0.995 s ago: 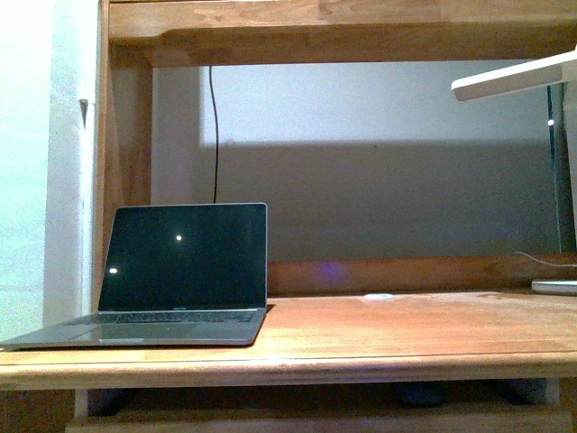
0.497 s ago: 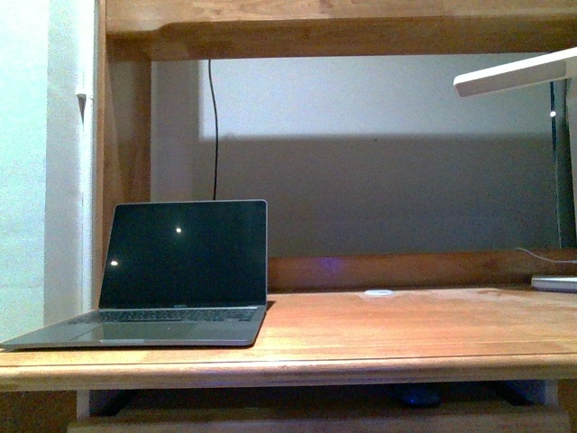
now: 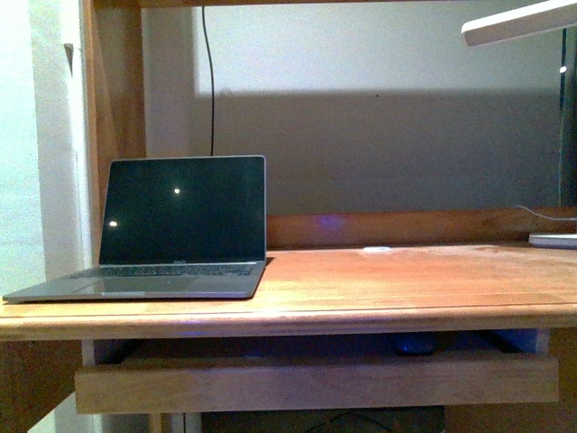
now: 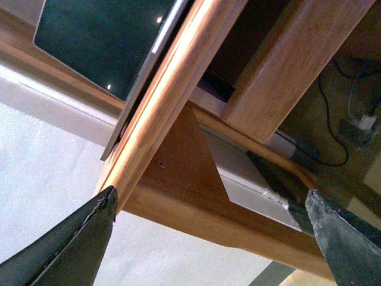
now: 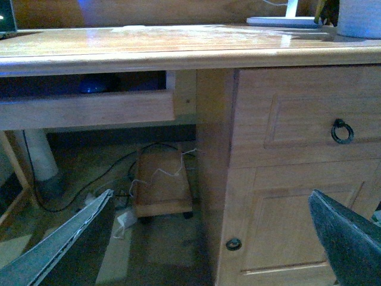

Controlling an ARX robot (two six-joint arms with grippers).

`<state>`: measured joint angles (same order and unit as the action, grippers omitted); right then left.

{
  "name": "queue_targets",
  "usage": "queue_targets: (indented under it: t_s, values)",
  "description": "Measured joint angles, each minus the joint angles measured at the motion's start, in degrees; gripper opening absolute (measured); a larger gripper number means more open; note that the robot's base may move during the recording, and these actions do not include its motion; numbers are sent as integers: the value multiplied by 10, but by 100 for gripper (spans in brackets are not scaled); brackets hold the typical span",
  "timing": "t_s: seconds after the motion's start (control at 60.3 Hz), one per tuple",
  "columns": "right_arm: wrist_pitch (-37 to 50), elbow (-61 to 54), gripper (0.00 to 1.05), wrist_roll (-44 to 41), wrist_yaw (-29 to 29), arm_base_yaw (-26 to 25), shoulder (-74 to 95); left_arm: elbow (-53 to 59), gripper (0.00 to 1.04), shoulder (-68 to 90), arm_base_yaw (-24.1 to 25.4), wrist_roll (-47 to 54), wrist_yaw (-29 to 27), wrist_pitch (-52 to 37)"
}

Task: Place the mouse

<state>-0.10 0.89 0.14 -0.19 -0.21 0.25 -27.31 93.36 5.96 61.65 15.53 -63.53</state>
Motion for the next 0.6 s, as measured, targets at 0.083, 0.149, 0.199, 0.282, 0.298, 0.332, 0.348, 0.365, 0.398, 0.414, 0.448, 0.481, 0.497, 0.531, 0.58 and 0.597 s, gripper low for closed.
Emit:
queue_targets:
  t_s: [0.083,0.149,0.199,0.282,0.298,0.332,0.348,0.365,0.398,0.414,0.448,0.481,0.497,0.531,0.58,0.597]
  values:
    - [0,0,97,0,0,0,0,-31,97,50,-2,32,8,-9]
    - [0,0,97,0,0,0,0,-54,97,85,-5,49,10,-16]
    - [0,0,97,0,0,0,0,-73,97,110,-9,55,11,-18]
    - [0,0,97,0,0,0,0,-104,97,144,-15,68,17,-23]
    - [0,0,97,0,0,0,0,-111,97,152,-17,70,19,-22]
    - [0,0,97,0,0,0,0,-123,97,163,-20,72,21,-22]
    - [0,0,97,0,0,0,0,-134,97,172,-22,75,22,-22]
    - [0,0,97,0,0,0,0,-141,97,177,-23,75,23,-21]
    - [0,0,97,0,0,0,0,-152,97,184,-26,76,26,-17]
    - [0,0,97,0,0,0,0,-160,97,189,-28,78,27,-14]
    - [0,0,97,0,0,0,0,-171,97,196,-30,80,30,-12]
    - [0,0,97,0,0,0,0,-183,97,203,-34,80,32,-9]
    - [0,0,97,0,0,0,0,-186,97,204,-35,80,33,-7]
    - [0,0,97,0,0,0,0,-196,97,210,-38,81,38,0]
    - [0,0,97,0,0,0,0,-211,97,219,-45,83,41,9]
    - [0,0,97,0,0,0,0,-213,97,221,-46,83,41,11]
